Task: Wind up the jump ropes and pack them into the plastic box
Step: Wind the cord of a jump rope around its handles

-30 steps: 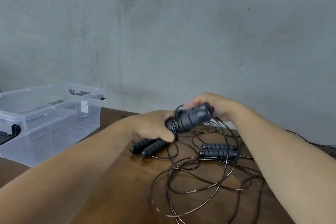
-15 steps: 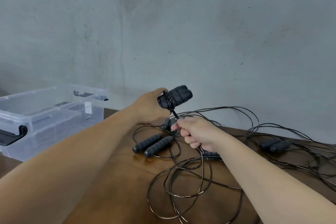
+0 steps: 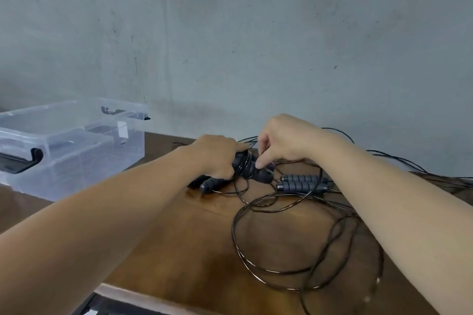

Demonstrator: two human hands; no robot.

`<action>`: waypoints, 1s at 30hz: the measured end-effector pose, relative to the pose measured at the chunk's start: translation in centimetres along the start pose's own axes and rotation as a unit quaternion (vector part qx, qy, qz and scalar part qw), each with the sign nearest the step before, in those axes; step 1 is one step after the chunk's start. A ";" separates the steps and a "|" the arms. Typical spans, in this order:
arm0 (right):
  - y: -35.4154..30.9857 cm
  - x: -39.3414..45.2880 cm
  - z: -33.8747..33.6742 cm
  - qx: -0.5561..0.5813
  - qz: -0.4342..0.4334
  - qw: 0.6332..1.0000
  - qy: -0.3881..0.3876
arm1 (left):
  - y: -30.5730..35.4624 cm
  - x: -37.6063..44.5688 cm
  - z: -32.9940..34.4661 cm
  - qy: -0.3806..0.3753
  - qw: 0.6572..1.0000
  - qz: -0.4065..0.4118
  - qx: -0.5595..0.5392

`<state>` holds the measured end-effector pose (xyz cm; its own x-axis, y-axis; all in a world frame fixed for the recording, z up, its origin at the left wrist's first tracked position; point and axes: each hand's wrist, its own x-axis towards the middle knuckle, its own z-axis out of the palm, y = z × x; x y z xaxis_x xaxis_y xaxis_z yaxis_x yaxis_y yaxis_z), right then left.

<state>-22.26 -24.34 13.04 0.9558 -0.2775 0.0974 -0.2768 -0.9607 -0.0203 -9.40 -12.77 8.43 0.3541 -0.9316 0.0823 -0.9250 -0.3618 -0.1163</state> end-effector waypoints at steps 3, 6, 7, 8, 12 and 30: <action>1.0 -0.4 0.0 0.086 0.014 0.996 -0.032 | 0.4 -1.5 -0.2 -0.066 0.989 0.038 -0.129; 1.6 -0.7 0.3 0.165 0.015 0.985 -0.049 | 0.2 -2.9 0.4 -0.120 0.939 0.052 -0.318; 1.8 -0.9 0.3 0.196 0.015 0.980 -0.042 | 0.1 -3.3 0.7 -0.119 0.915 0.057 -0.380; 2.0 -0.9 0.3 0.231 0.019 0.972 -0.029 | 0.0 -3.6 0.9 -0.110 0.890 0.061 -0.438; 3.1 -0.4 1.3 0.396 0.034 0.918 0.012 | 0.5 -4.0 0.8 -0.105 0.774 0.086 -0.618; 4.6 1.0 3.3 0.444 0.082 0.890 0.055 | 1.5 1.7 -2.7 -0.044 0.650 -0.065 -0.756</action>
<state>-22.27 -29.05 9.75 0.8809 -0.4587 0.1163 -0.1770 -0.5474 -0.8179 -10.53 -14.83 11.08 0.3873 -0.9192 -0.0708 0.0580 -0.0524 0.9969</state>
